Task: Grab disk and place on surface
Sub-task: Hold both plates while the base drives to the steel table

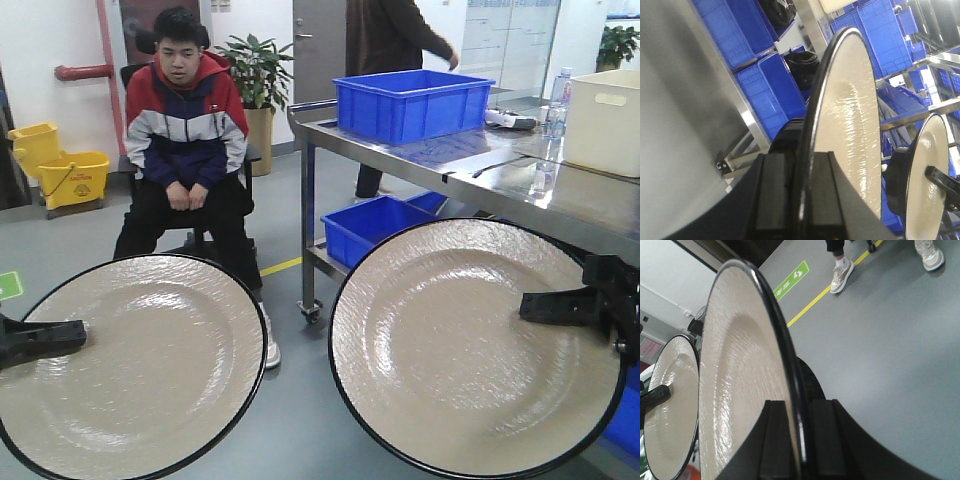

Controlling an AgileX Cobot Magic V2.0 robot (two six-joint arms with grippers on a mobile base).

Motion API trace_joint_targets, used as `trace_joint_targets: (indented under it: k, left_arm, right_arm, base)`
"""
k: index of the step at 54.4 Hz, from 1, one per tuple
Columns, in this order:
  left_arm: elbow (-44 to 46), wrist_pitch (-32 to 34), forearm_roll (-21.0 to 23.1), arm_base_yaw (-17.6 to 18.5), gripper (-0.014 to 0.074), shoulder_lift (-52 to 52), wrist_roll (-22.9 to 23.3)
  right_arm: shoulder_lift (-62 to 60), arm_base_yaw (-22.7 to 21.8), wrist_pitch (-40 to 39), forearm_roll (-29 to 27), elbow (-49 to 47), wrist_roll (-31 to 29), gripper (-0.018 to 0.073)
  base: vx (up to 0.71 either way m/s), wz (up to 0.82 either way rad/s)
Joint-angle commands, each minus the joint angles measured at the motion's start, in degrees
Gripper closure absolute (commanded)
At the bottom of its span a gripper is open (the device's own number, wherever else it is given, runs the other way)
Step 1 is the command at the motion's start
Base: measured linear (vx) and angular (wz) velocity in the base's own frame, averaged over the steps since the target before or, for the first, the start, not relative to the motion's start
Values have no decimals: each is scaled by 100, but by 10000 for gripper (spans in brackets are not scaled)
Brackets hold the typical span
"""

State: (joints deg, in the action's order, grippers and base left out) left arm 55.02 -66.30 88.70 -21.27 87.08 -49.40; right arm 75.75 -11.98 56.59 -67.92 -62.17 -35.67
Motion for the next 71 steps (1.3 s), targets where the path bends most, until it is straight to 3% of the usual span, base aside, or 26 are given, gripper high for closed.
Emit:
trace_joint_targets:
  k: [1, 45, 71]
  left_arm:
    - [187, -518, 742, 23, 598, -261, 95]
    - [188, -519, 742, 23, 598, -261, 95]
    - [188, -519, 737, 23, 598, -261, 95]
  right_arm:
    - [-223, -36, -6, -703, -184, -22, 568]
    - [-238, -36, 6, -703, -184, -22, 568]
    - [-238, -36, -15, -703, -184, -22, 568]
  base:
    - [40, -15]
    - [48, -3]
    - [50, -35]
